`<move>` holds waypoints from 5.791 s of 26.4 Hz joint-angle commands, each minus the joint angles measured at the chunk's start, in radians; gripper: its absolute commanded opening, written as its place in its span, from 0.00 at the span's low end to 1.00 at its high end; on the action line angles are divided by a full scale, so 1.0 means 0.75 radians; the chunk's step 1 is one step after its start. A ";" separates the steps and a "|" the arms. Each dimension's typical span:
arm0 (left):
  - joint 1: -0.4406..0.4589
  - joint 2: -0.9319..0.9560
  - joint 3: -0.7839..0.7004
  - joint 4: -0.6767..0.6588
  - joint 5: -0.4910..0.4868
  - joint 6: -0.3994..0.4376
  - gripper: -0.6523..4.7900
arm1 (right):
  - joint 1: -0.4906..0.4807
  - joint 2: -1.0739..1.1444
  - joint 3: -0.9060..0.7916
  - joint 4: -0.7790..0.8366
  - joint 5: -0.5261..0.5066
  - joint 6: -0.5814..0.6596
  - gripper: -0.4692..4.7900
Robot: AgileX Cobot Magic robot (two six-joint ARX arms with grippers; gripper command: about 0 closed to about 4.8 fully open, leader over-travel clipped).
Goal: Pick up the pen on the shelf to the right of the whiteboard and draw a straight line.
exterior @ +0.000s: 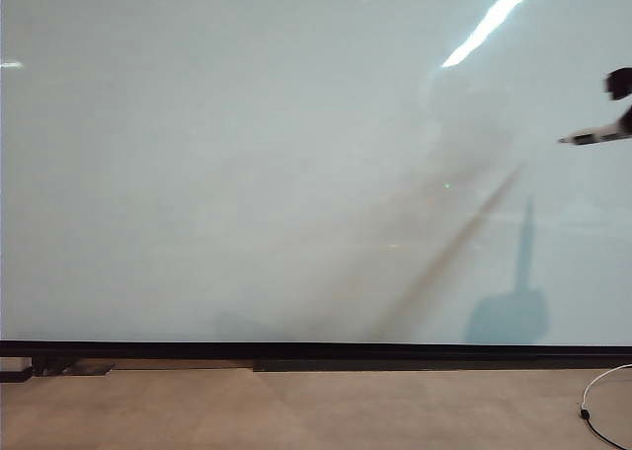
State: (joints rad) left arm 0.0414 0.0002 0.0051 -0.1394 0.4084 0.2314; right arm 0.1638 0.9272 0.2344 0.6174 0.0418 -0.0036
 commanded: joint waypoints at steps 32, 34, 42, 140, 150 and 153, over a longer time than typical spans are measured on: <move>-0.002 0.000 0.003 -0.011 0.036 -0.004 0.11 | 0.584 0.811 0.375 0.574 0.015 -0.007 0.08; -0.002 0.000 0.003 -0.011 0.036 -0.004 0.11 | 0.584 0.819 0.403 0.565 0.010 -0.008 0.08; -0.002 0.000 0.003 -0.011 0.036 -0.004 0.11 | 0.584 0.819 0.407 0.490 0.022 -0.010 0.08; -0.002 0.000 0.003 -0.008 0.115 -0.004 0.11 | 0.450 0.635 0.276 0.408 0.274 -0.136 0.08; -0.002 0.000 0.003 -0.008 0.115 -0.004 0.11 | 0.450 0.635 0.274 0.388 0.378 -0.140 0.08; -0.002 0.000 0.003 -0.008 0.115 -0.004 0.11 | 0.450 0.634 0.274 0.373 0.413 -0.161 0.08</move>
State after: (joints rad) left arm 0.0410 0.0002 0.0055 -0.1387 0.4831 0.2314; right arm 0.5041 1.4059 0.4355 0.8890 0.3065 -0.1112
